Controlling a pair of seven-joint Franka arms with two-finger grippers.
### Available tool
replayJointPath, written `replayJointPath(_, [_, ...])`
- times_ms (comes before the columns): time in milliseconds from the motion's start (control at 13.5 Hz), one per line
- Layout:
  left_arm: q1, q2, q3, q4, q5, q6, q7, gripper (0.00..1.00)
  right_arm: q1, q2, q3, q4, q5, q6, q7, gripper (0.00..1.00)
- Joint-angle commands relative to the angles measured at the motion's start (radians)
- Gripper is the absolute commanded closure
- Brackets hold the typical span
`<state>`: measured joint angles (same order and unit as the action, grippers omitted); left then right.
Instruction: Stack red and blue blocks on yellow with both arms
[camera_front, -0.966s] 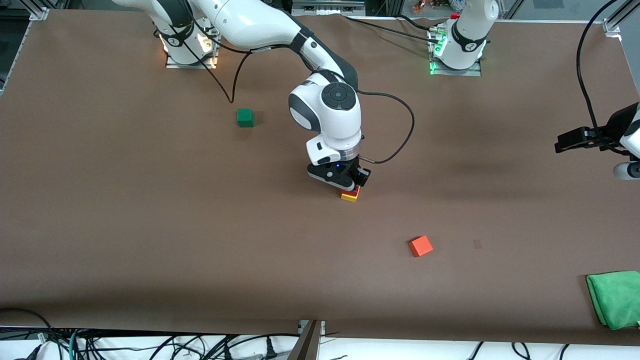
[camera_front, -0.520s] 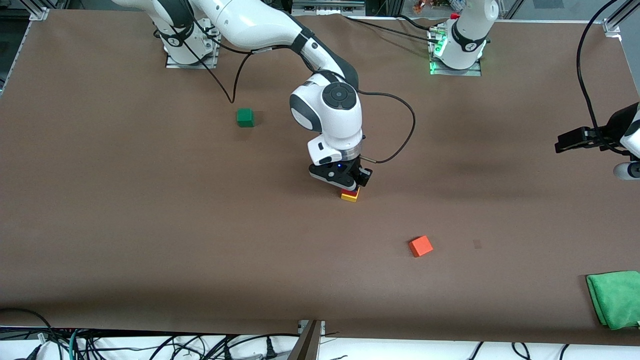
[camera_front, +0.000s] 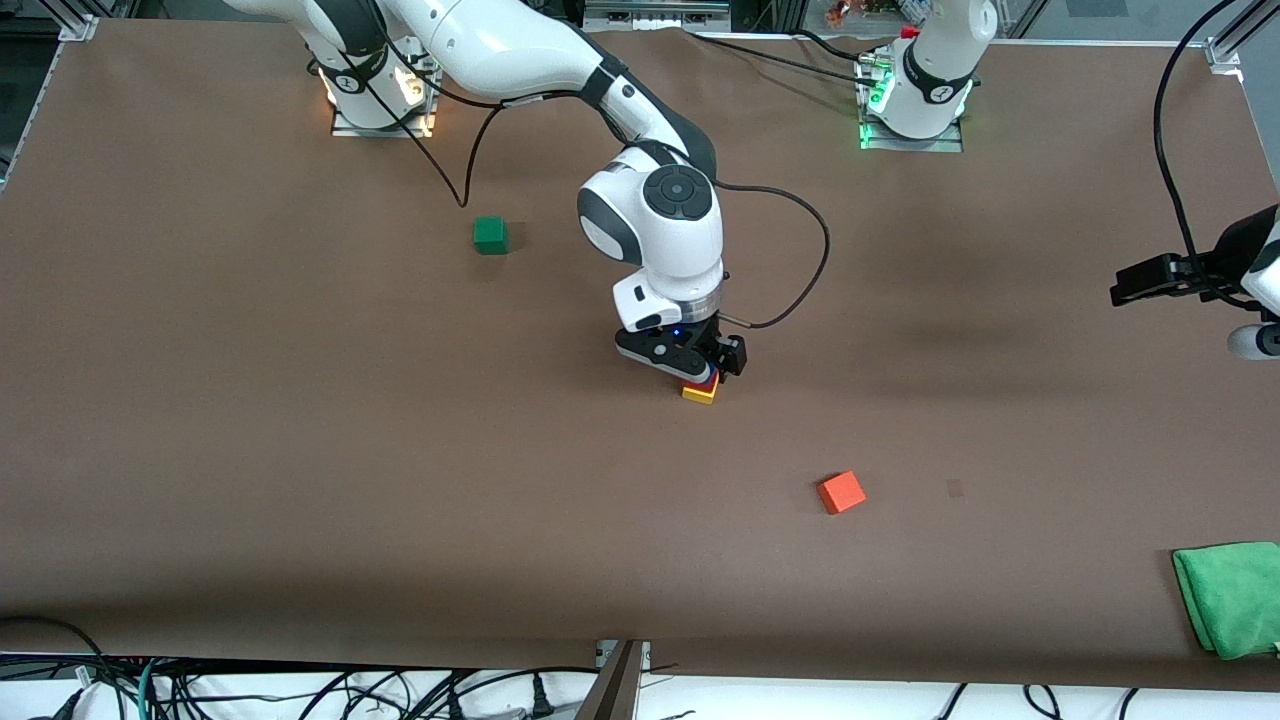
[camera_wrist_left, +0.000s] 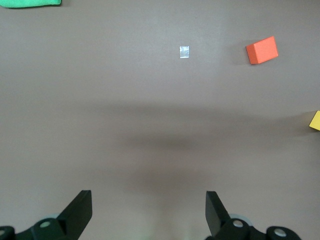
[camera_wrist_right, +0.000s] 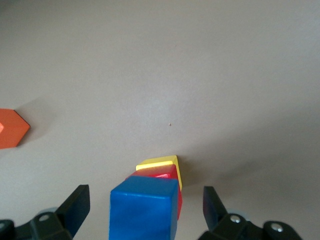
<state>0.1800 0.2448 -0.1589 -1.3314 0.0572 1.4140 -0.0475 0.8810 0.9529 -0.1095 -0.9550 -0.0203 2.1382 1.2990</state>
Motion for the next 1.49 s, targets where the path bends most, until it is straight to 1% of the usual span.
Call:
replayJointPath(0, [0.009,-0.012,-0.001,-0.015,-0.020,0.011,0.025,0.00,-0.054,-0.086,0.011,0.018,0.002,-0.137,-0.084,0.00])
replayJointPath(149, [0.007,0.007,-0.002,0.027,-0.020,0.010,0.018,0.00,-0.121,-0.159,0.018,0.015,0.061,-0.233,-0.194,0.00])
replayJointPath(223, [0.006,0.008,-0.002,0.034,-0.017,0.005,0.018,0.00,-0.155,-0.183,0.013,0.012,0.097,-0.268,-0.260,0.00])
replayJointPath(297, [0.007,0.008,-0.002,0.034,-0.016,0.005,0.018,0.00,-0.186,-0.225,0.011,-0.001,0.120,-0.309,-0.341,0.00])
replayJointPath(446, [0.010,0.010,-0.001,0.034,-0.020,0.005,0.021,0.00,-0.253,-0.299,0.008,-0.054,0.150,-0.411,-0.481,0.00])
replayJointPath(595, [0.007,0.011,-0.002,0.034,-0.020,0.005,0.020,0.00,-0.322,-0.409,0.008,-0.156,0.175,-0.472,-0.614,0.00])
replayJointPath(818, [0.007,0.013,-0.002,0.034,-0.022,0.005,0.020,0.00,-0.398,-0.651,0.008,-0.437,0.175,-0.480,-0.824,0.00])
replayJointPath(966, [0.009,0.013,-0.002,0.034,-0.020,0.005,0.020,0.00,-0.467,-0.781,0.010,-0.566,0.166,-0.507,-0.929,0.00])
replayJointPath(1115, [0.009,0.013,-0.002,0.034,-0.020,0.005,0.021,0.00,-0.526,-0.856,0.011,-0.626,0.154,-0.543,-1.019,0.00])
replayJointPath(1264, [0.009,0.013,-0.002,0.034,-0.019,0.005,0.020,0.00,-0.566,-0.920,0.016,-0.683,0.097,-0.549,-1.104,0.00])
replayJointPath(1412, [0.009,0.013,-0.002,0.034,-0.020,0.005,0.020,0.00,-0.582,-0.938,0.018,-0.692,0.074,-0.551,-1.139,0.00])
